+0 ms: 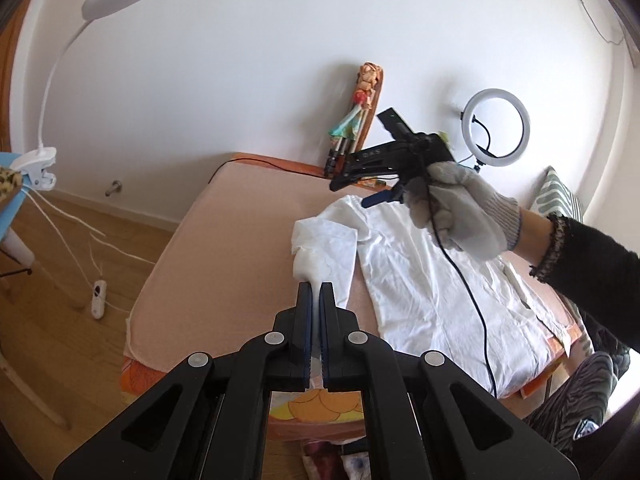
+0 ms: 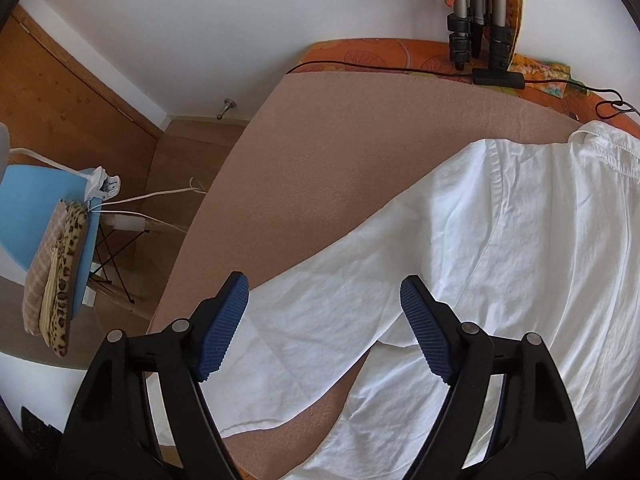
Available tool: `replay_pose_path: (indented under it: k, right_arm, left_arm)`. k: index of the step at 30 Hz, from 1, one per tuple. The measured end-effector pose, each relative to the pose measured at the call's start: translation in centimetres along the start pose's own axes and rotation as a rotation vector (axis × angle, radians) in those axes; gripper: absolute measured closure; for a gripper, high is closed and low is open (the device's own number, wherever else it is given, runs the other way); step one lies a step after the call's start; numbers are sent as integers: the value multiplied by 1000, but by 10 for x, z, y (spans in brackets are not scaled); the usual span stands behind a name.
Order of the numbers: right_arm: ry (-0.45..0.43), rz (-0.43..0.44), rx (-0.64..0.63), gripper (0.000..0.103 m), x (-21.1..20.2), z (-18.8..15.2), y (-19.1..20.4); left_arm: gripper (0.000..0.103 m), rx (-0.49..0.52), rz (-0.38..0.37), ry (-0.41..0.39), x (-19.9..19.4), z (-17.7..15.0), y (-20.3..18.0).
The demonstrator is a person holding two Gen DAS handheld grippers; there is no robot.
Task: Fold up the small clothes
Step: 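Close the left tool on the shirt side edge and lift it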
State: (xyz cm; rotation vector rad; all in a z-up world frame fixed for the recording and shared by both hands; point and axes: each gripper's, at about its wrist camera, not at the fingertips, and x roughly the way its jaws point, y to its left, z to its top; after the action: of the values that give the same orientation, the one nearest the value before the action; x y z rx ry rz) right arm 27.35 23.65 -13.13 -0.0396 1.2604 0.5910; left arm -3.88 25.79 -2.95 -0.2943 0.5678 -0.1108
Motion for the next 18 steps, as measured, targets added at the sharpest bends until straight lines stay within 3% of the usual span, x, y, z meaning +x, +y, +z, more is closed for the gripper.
replay_pose_path:
  k: [4, 9, 12, 15, 18]
  right_arm:
    - [70, -8, 89, 21, 34, 15, -14]
    - [131, -75, 49, 21, 62, 23, -4]
    - [167, -128, 30, 23, 73, 23, -2]
    - [181, -158, 22, 41, 71, 21, -4]
    - [180, -153, 26, 77, 60, 20, -15]
  left_arm:
    - [101, 20, -107, 14, 2, -5, -18]
    - [101, 96, -255, 99, 14, -23, -53]
    - [101, 183, -284, 166, 21, -39, -81]
    - [101, 211, -295, 205, 26, -49, -90]
    - [101, 217, -291, 212, 27, -53, -90]
